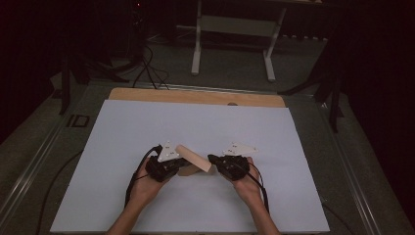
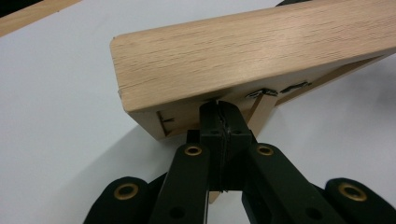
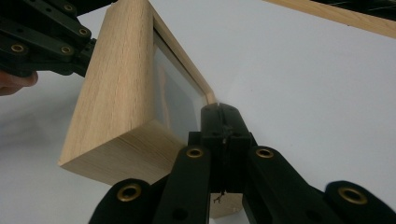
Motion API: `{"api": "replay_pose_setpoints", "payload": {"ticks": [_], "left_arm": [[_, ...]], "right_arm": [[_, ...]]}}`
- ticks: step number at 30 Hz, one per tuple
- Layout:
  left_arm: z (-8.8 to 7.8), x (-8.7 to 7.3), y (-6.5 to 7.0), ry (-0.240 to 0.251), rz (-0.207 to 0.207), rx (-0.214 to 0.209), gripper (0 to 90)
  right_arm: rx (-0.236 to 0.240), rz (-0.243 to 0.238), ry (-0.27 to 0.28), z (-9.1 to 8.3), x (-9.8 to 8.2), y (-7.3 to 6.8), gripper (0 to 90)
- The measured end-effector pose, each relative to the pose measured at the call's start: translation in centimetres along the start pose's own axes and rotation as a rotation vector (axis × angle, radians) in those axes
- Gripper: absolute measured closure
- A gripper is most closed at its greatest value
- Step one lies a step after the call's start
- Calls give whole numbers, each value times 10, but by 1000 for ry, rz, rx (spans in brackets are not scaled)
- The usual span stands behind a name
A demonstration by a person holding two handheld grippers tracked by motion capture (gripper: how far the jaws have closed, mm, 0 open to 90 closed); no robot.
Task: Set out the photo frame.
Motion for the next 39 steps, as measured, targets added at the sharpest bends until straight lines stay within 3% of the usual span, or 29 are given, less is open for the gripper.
{"api": "replay_pose_setpoints", "payload": {"ticks": [10,26,39], "left_arm": [[-6,4,6,15,13,-7,894],[-2,7,17,9,35,-26,894],[1,8,12,17,16,-26,894]], "right_arm": [[-2,-1,2,-3,-1,0,897],[-4,-7,5,-5,-3,-2,897],[7,-33,0,-7,-3,-9,897]]}}
Point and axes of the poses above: each handheld gripper's, and its own axes: z roughly forward along the jaws, x roughly out of its top, y roughly to its right, the point moved 8 cm from there along z, roughly forward along the jaws, and after that the axes turned 6 degrees about -x, right-handed, at the moved point
